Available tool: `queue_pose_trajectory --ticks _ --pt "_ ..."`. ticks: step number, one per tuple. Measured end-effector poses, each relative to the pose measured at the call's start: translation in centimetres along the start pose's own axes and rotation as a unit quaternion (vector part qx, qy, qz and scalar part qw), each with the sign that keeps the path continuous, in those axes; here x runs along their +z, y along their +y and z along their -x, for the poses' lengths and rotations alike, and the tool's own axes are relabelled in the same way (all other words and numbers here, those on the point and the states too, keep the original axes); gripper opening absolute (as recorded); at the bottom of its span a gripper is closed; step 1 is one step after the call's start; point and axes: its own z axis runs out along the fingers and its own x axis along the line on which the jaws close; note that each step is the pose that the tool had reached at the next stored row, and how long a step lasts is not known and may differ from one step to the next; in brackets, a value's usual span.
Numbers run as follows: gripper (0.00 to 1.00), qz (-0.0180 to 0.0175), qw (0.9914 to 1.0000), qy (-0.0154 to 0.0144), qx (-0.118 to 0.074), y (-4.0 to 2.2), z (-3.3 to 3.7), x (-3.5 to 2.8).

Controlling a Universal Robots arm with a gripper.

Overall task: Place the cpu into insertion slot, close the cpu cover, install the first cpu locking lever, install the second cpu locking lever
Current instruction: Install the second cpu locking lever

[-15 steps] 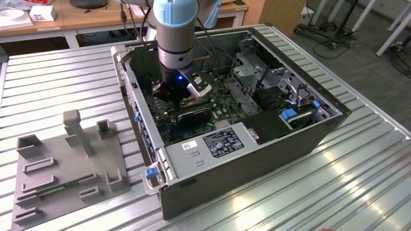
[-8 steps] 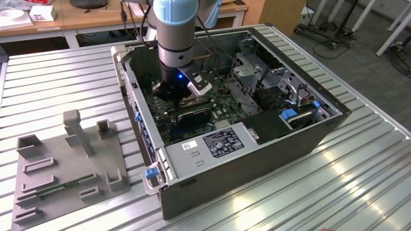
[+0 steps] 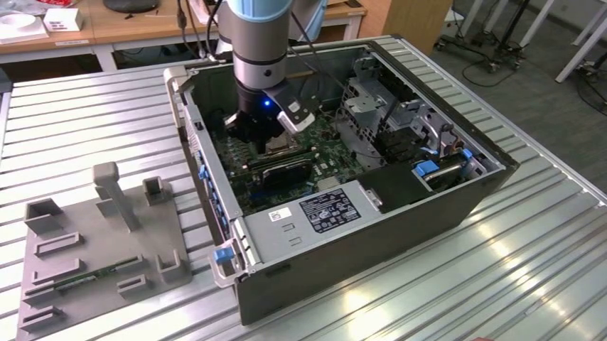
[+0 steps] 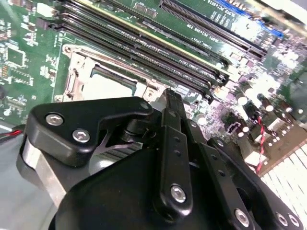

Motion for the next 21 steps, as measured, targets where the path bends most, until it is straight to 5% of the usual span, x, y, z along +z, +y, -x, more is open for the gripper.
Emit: queue_pose_trajectory --ticks 6,7,10,11,16,21 --pt "0.1 -0.006 0.99998 -0.0006 0.0 0.16 0.09 -1.35" --pt "0.1 -0.0095 0.99995 -0.0011 0.0 0.18 0.1 -1.45" --pt "0.1 -0.0302 0.99954 -0.002 -0.001 0.18 0.1 -1.55" --pt "0.1 -0.034 0.99942 -0.0023 -0.001 0.18 0.1 -1.55" --pt "0.1 -0.034 0.99942 -0.0024 -0.001 0.2 0.22 -1.53" --pt "0.1 -0.034 0.99942 -0.0024 -0.001 0.32 1.59 -1.42"
